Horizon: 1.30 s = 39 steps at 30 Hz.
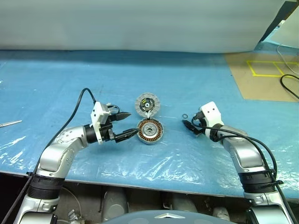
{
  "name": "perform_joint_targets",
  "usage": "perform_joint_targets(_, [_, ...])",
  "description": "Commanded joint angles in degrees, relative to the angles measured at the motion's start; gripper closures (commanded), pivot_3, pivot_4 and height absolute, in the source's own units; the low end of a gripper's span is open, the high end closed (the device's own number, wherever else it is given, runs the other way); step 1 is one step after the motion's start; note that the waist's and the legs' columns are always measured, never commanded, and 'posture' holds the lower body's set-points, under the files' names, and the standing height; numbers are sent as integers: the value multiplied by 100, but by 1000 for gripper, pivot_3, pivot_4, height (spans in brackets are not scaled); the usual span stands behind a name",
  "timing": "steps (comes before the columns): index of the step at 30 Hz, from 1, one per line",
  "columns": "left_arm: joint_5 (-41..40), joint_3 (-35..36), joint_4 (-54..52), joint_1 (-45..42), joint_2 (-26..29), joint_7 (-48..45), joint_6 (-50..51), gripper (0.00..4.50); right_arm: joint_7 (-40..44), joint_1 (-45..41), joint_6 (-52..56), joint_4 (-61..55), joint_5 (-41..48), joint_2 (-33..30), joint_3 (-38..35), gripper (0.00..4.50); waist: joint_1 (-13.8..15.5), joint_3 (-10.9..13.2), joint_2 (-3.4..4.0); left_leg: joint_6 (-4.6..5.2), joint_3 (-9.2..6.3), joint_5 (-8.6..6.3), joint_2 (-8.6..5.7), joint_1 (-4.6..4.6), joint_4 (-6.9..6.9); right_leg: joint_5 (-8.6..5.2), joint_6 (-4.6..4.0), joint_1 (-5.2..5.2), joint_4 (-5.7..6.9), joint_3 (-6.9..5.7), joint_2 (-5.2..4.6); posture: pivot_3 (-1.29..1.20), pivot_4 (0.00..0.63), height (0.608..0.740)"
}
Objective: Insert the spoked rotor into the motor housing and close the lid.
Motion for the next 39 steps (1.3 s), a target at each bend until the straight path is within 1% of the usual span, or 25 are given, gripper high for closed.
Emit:
perform_joint_targets(1, [-48, 36, -189, 80, 23, -4, -34, 0, 80, -24, -11, -172, -12, 63, 240, 41, -8, 0, 0, 0, 0, 0, 0, 0, 0, -3, -5, 0, 0, 0, 0, 0, 150, 740])
perform_joint_targets(7, [-45, 23, -321, 202, 24, 60, -17, 0, 59, -127, -98, 44, -73, 81, 352, 41, -1, 0, 0, 0, 1, 0, 1, 3, 0, -8, -11, 2, 0, 1, 0, 0, 150, 740])
perform_joint_targets(16, [-6, -17, -316, 206, 18, 114, -60, 0, 49, -220, -165, 289, -101, -25, 289, 41, 1, 0, 0, 0, 1, 0, 0, 10, 0, -8, -11, 13, -5, 1, 0, 0, 150, 740])
perform_joint_targets(19, [0, -30, -288, 184, 8, 112, -73, 0, 118, -191, -191, 267, -65, -74, 291, 616, 5, 0, 0, 0, 1, 0, 0, 13, -1, -8, -11, 19, -8, 1, 0, 0, 150, 740])
perform_joint_targets(26, [32, -80, -222, 131, -29, 101, -106, 0, 133, -184, -176, 322, -55, -82, 267, 2900, 5, 0, 0, 0, 1, 0, 0, 19, -12, -7, -10, 32, -29, -1, 0, 0, 150, 740])
perform_joint_targets(27, [37, -80, -213, 123, -31, 98, -112, 0, 130, -188, -170, 322, -53, -79, 268, 3158, 5, 0, 0, 0, 1, 0, 0, 23, -15, -7, -9, 37, -36, -1, 0, 0, 150, 740])
perform_joint_targets(31, [49, -80, -181, 92, -33, 94, -124, 0, 116, -213, -180, 357, -57, -74, 269, 3158, 3, 0, 0, 0, 2, 0, -2, 43, -40, 2, 5, 69, -82, -2, 2, 0, 150, 740])
perform_joint_targets(35, [14, -17, -163, 96, 22, 54, -109, 0, 228, -199, -223, 280, -26, -98, 331, 3930, 3, 0, 0, 0, 2, 0, -4, 44, -57, 3, 6, 69, -92, -2, 3, 0, 150, 740])
perform_joint_targets(39, [-106, 83, -226, 135, 115, -1, -20, 0, 429, -257, -60, -58, 83, -122, 402, 3933, 3, 0, 0, 0, 3, 0, -5, 47, -67, 3, 6, 69, -95, -2, 4, 0, 150, 740])
